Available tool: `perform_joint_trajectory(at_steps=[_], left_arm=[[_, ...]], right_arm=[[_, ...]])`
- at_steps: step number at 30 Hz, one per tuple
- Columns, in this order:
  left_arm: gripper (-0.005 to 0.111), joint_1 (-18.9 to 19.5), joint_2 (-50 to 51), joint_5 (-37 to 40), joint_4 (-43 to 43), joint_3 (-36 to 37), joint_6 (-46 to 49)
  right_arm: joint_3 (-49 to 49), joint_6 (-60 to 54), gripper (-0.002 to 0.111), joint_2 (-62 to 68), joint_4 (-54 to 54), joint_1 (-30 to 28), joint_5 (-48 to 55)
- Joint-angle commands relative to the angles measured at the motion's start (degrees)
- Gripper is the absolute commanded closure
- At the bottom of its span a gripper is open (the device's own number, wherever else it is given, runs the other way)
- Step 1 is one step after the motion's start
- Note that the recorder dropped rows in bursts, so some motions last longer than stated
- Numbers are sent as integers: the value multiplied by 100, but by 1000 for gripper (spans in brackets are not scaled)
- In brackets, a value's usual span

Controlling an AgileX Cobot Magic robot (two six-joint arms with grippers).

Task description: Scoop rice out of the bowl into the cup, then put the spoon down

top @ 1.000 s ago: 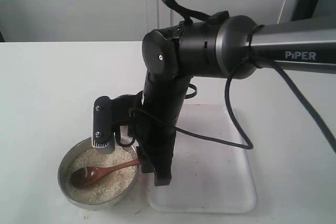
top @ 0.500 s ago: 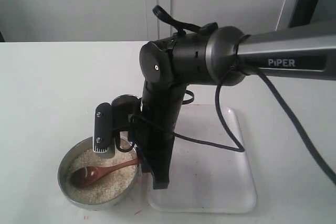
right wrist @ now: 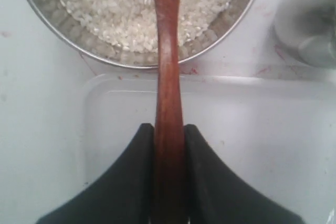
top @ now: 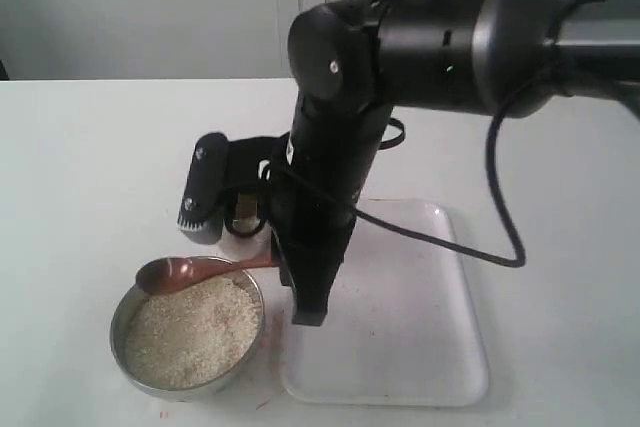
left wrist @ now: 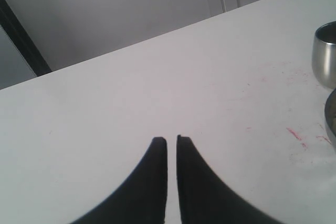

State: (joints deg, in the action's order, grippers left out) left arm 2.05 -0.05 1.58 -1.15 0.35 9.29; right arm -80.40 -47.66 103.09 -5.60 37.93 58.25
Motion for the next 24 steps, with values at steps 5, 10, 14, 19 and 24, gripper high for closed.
perform_joint_trajectory(at_steps=[5,10,14,19,24], left_arm=[[92,-16,5,-34,64,-35,-8],[92,-16,5,-34,64,-35,-8],[92,-16,5,-34,64,-35,-8],[92,-16,5,-34,64,-35,-8],[92,-16,5,-34,64,-35,-8]], right_arm=[[-31,1593,108,-999,38,447,907],[-11,2835,108,-1265,1556,1541,1044],[91,4133,108,-1215,3515,2296,1171],[537,4669,108,-1073,4676,2624,1171],[1056,4854,108,-735,5063,2624,1171]])
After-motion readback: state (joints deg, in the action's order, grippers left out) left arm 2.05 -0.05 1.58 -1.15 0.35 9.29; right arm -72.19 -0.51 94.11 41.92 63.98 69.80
